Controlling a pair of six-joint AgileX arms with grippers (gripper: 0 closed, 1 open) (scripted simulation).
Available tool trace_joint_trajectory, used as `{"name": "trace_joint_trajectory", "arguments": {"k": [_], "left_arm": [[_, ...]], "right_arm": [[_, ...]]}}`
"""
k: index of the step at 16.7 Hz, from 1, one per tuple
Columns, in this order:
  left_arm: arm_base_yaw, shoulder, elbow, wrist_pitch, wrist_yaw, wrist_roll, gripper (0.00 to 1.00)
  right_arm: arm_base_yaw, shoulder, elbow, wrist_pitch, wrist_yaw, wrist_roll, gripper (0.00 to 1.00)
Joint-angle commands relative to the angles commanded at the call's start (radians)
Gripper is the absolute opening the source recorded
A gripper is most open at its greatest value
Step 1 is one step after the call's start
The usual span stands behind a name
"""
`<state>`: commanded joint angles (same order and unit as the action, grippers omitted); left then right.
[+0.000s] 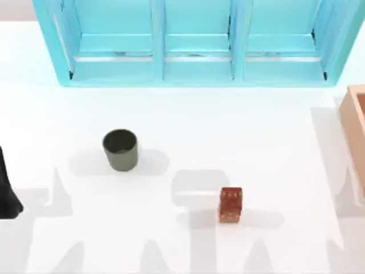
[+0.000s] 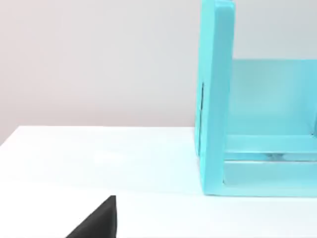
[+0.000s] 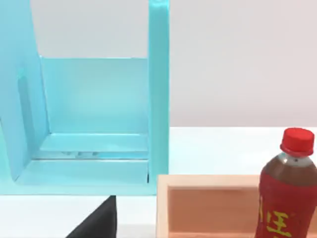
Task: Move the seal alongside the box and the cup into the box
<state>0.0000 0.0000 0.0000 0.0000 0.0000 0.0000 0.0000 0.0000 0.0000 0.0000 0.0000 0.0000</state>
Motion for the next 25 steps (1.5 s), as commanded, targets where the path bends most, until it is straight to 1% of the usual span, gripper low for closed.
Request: {"name": "trace_joint_trajectory", "arguments": {"k": [4,8,11,20,25], "left_arm": [[0.000,0.000,0.000,0.000,0.000,0.000,1.00],[0.000,0.000,0.000,0.000,0.000,0.000,1.00],[0.000,0.000,0.000,0.000,0.000,0.000,1.00],[0.000,0.000,0.000,0.000,0.000,0.000,1.00],[0.000,0.000,0.000,0.000,0.000,0.000,1.00]], "right_arm": [[0.017,0.030,0.031,-0.023,-0.001,0.018,1.00],[0.108,0.219,0.214,-0.155,-0.001,0.112,1.00],[0.208,0.472,0.423,-0.309,0.000,0.215,1.00],[0.552,1.451,1.107,-0.855,0.000,0.565,1.00],[0.697,1.803,1.402,-1.070,-0.001,0.713,1.00]]}}
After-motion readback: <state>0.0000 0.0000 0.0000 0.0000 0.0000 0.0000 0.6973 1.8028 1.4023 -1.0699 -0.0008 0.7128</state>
